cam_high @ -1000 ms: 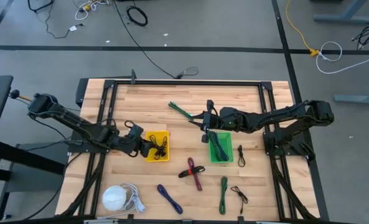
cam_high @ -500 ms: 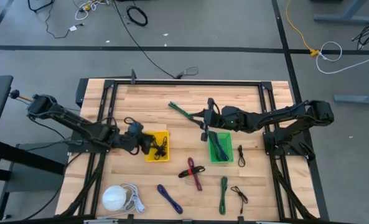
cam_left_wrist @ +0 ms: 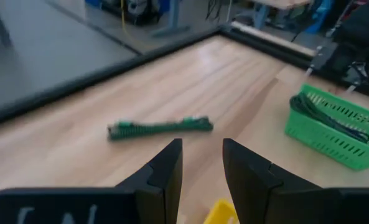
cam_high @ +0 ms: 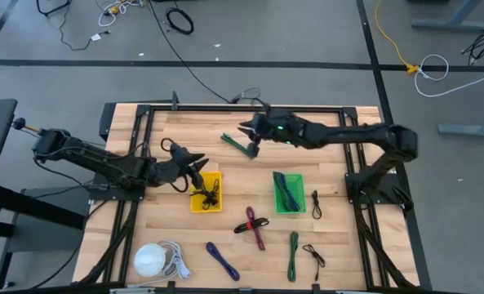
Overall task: Pick & Place USB Port
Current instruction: Put the black green charger cable into the green bin
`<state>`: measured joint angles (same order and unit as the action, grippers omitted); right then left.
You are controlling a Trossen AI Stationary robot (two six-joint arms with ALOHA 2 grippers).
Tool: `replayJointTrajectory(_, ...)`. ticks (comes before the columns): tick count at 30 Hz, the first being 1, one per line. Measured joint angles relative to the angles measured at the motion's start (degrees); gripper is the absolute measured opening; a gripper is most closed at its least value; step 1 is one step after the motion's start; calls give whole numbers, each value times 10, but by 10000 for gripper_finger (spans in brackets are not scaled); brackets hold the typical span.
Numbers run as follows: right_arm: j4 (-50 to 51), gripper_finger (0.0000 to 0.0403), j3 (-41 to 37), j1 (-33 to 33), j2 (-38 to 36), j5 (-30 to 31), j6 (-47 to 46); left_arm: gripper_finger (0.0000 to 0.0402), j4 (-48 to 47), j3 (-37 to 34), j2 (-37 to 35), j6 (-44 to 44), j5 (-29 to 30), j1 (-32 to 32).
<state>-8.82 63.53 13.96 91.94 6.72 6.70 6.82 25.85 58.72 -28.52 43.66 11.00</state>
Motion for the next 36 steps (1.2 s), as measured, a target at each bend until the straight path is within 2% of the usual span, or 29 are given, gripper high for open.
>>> replayJointTrajectory(5,27,73,64,13,113,-52,-22,119,31,0,1,60,-18,0)
replayJointTrajectory(8,43,73,96,12,173,-43,-7,119,31,0,1,79,-24,0)
replayJointTrajectory(12,38,73,121,7,214,-36,-20,119,30,0,1,87,-28,0)
replayJointTrajectory(16,79,83,120,4,224,-18,-26,119,30,0,1,102,-28,0)
replayJointTrajectory(22,137,129,120,0,223,-2,-67,119,30,0,1,130,-32,0)
replayJointTrajectory(25,141,153,116,-4,223,19,-78,119,29,0,1,132,-32,0)
replayJointTrajectory(29,139,178,106,-4,223,13,-100,119,29,0,1,127,-37,0)
replayJointTrajectory(36,138,194,73,-5,223,19,-110,119,29,0,1,127,-54,0)
